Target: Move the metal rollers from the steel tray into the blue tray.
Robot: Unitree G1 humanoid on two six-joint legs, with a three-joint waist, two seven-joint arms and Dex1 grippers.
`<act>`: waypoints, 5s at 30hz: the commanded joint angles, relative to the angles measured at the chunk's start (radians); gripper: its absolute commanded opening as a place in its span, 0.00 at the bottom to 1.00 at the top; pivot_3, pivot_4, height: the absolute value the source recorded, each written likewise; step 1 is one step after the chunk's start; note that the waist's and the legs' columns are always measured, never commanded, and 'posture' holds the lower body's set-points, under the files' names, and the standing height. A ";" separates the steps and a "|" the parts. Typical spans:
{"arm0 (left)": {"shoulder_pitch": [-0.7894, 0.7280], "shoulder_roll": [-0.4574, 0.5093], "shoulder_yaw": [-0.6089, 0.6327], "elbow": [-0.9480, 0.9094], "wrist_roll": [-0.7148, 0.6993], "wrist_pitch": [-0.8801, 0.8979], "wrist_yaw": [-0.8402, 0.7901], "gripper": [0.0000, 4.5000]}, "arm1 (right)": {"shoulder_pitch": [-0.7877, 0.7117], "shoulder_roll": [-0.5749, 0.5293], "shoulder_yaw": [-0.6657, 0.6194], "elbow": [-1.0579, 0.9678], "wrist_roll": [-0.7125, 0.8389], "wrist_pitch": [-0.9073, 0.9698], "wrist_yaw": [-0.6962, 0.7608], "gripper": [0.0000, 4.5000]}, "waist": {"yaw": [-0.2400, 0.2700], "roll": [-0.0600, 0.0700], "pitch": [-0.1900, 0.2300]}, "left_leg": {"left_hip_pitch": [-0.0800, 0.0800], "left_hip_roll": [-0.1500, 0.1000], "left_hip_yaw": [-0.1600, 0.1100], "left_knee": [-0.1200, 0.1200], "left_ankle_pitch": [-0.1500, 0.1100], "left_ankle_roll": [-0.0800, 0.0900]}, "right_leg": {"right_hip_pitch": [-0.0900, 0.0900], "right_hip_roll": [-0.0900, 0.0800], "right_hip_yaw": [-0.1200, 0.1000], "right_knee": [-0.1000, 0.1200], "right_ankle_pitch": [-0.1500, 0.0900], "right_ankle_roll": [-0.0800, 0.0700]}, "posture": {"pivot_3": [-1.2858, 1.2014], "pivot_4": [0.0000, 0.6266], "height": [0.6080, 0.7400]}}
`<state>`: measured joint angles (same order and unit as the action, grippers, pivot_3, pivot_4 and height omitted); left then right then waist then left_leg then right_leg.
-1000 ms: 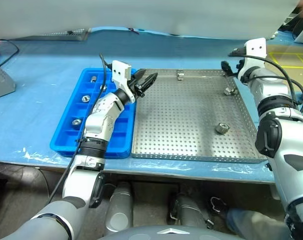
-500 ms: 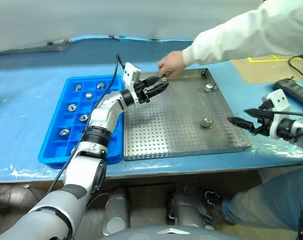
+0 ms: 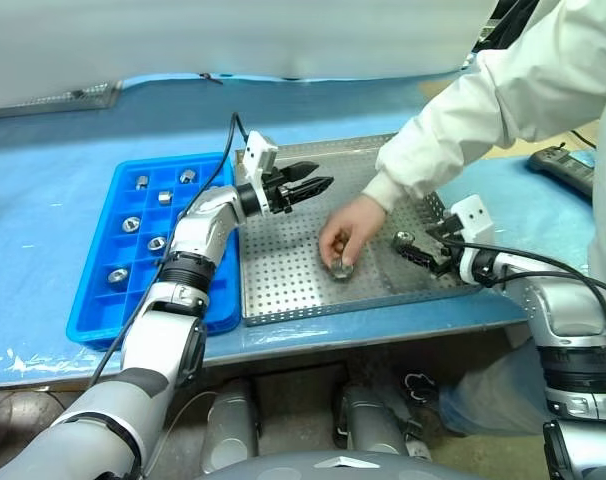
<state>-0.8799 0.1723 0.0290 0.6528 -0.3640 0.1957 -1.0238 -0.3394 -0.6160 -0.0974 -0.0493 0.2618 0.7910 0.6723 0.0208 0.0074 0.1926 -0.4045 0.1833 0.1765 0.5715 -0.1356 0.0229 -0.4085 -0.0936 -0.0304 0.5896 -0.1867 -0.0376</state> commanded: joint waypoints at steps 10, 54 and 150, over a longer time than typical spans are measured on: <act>0.032 0.034 -0.016 -0.109 0.015 0.015 0.005 0.62 | -0.075 0.037 0.054 0.211 -0.064 -0.123 -0.051 0.70 | 0.006 0.000 0.000 | -0.001 0.001 0.001 -0.007 -0.002 -0.004 | -0.004 0.002 0.000 0.001 0.000 0.000 | 0.44 0.24 1.00; 0.473 0.305 0.523 -0.552 -0.034 0.083 0.820 0.62 | -0.624 0.764 0.397 0.830 -0.236 -0.588 0.135 0.67 | 0.199 -0.005 0.000 | -0.017 0.013 -0.023 -0.019 0.013 -0.032 | -0.030 0.005 -0.022 0.025 -0.006 0.005 | 0.66 0.24 1.00; 0.224 0.243 0.246 -0.340 -0.036 0.032 0.552 0.62 | -0.789 0.589 0.037 1.018 -0.129 -0.656 -0.158 0.74 | 0.162 -0.009 -0.002 | -0.015 0.023 -0.026 -0.025 0.023 -0.051 | -0.028 0.017 -0.027 0.034 -0.011 -0.016 | 0.56 0.24 1.00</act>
<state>-0.6184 0.4162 0.2893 0.2986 -0.4078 0.2631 -0.4453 -1.0974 0.0237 0.0347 0.9977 0.0745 0.1353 0.5938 0.1828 -0.0014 0.1905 -0.4195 0.2060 0.1511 0.5472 -0.1127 -0.0288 -0.4361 -0.0762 -0.0569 0.6234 -0.1976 -0.0539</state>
